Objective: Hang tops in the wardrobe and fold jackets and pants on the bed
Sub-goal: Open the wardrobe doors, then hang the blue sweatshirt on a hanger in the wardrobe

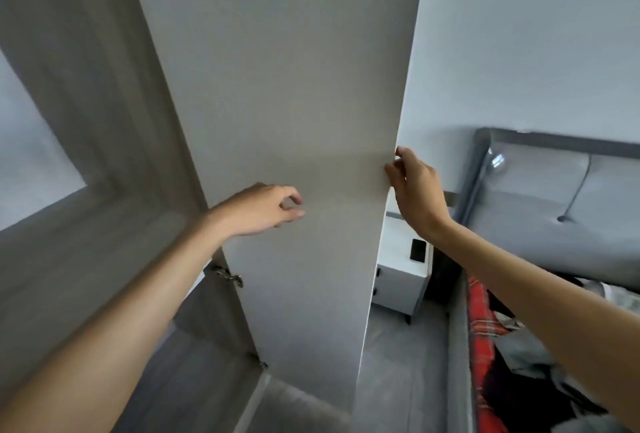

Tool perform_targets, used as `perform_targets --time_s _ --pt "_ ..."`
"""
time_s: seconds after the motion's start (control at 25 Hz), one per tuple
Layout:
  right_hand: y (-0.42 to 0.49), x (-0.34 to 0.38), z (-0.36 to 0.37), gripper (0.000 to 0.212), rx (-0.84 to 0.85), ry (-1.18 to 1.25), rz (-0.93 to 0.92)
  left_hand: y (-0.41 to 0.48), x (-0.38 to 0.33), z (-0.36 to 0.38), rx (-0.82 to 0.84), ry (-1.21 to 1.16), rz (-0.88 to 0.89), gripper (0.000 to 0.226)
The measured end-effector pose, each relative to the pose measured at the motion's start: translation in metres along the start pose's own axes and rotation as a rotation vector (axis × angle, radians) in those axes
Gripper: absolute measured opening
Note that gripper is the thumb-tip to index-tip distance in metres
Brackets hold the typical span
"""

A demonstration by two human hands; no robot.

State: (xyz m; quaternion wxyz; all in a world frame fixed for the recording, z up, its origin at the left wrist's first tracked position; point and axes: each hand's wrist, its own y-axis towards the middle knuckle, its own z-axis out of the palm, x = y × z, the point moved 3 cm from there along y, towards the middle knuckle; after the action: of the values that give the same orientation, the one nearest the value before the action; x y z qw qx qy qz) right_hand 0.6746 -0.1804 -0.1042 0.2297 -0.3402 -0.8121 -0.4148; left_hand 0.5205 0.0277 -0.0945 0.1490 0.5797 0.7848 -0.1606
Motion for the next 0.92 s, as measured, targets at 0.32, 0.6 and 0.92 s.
perform_targets --time_s 0.32,0.6,0.92 --pt "0.055 -0.034 0.013 0.010 0.068 -0.104 0.099 0.067 -0.021 0.012 0.143 0.049 0.214 0.032" --pt "-0.002 -0.052 -0.029 0.021 0.255 -0.276 0.349 0.099 -0.083 0.051 0.269 0.098 0.409 0.034" --pt "-0.245 -0.102 -0.163 0.019 0.389 -0.384 0.912 0.062 -0.273 0.199 0.594 0.161 0.900 0.035"
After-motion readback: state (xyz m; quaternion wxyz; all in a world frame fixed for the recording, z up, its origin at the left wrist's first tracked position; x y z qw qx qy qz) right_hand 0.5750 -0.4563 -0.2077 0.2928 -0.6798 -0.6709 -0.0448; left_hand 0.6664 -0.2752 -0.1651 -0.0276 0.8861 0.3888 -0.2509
